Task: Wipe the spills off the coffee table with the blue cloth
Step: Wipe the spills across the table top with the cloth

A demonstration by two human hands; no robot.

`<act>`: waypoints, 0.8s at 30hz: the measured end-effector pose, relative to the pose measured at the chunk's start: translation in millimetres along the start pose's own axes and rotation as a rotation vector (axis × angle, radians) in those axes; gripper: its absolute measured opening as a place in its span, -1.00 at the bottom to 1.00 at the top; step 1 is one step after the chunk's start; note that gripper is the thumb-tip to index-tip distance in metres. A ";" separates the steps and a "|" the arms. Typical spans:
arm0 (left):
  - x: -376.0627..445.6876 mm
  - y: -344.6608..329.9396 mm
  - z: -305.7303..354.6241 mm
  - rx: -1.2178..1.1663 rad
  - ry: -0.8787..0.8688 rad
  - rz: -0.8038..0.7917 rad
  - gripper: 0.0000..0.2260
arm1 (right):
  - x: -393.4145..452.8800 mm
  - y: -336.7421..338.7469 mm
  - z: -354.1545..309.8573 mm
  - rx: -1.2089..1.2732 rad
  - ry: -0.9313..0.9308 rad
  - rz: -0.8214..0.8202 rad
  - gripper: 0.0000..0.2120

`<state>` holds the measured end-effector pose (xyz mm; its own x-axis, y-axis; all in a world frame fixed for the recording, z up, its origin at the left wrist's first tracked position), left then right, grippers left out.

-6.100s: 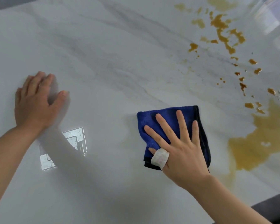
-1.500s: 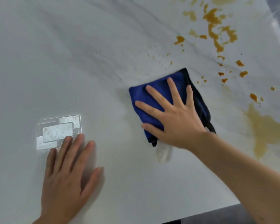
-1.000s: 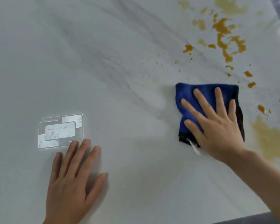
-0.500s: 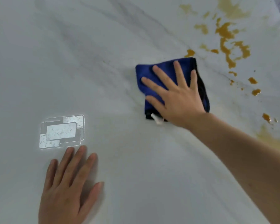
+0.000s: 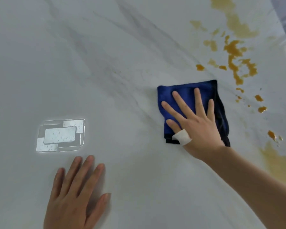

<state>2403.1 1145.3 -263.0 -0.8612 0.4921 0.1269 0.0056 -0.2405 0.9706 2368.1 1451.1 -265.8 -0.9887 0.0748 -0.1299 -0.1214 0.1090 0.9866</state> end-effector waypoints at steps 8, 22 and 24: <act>1.9 1.2 0.1 -0.008 -0.008 -0.003 -0.53 | 67.5 7.1 0.2 -0.019 0.077 0.005 -0.43; 1.3 1.3 -1.8 0.009 -0.012 0.006 -0.52 | 64.4 14.1 43.3 -0.011 -0.218 0.001 -0.47; 1.4 0.8 -2.2 -0.002 -0.018 0.025 -0.52 | 56.8 17.4 38.2 0.046 -0.232 0.015 -0.45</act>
<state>2400.8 1143.9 -262.5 -0.8517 0.5006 0.1551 0.0261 -0.2549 0.9666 2313.2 1495.1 -259.8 -0.9429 0.3025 -0.1395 -0.0971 0.1509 0.9838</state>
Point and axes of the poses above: each hand's wrist, its own x-axis towards the middle knuckle, its own y-axis out of the back of the hand, z = x × y, the point moved 2 cm from there along x, towards the middle knuckle, and after that the axes turned 7 degrees about z, right-handed, at the moved point
